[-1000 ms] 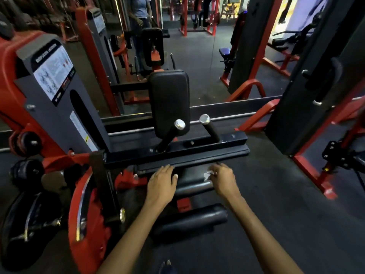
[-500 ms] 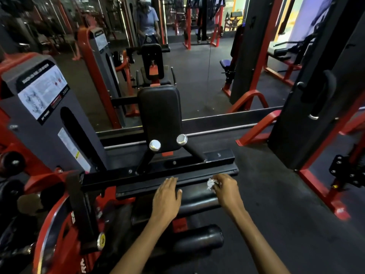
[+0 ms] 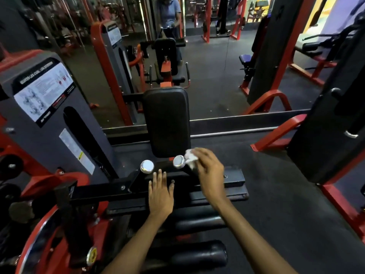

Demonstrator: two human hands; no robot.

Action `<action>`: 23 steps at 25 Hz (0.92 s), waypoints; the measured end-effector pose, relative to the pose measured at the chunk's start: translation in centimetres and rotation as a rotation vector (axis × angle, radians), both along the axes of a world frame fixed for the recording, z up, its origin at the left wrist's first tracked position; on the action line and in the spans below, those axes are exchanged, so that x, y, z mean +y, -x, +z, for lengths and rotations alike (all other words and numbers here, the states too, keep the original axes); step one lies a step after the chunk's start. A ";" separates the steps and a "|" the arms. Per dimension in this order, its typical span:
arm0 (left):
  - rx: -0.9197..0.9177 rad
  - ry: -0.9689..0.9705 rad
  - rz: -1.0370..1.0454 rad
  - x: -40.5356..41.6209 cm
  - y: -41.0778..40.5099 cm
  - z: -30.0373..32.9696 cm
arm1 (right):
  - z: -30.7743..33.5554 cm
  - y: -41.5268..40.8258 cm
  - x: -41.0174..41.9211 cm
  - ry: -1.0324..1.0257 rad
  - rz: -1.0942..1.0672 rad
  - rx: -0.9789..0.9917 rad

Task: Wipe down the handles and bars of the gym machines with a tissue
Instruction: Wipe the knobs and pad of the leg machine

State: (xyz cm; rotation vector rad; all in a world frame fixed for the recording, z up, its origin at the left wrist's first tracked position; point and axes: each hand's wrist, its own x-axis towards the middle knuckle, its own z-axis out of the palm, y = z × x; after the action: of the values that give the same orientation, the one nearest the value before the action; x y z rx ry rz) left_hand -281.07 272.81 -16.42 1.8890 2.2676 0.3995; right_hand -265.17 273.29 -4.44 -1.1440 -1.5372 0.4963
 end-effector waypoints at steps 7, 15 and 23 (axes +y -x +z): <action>0.057 0.009 -0.012 0.2 0.3 -1.0 | -9.4 -3.9 1.1 0.096 -0.056 -0.182; 0.065 -0.002 0.004 0.2 -0.1 -1.0 | -2.2 0.1 1.4 0.065 0.227 -0.055; 0.067 0.005 -0.003 0.2 0.1 -1.3 | -4.6 -3.0 2.3 0.170 0.111 -0.138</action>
State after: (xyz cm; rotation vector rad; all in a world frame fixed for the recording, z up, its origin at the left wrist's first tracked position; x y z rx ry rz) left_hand -281.19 273.04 -17.74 1.9316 2.3044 0.3352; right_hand -262.21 275.63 -8.99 -1.2492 -1.7101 0.6436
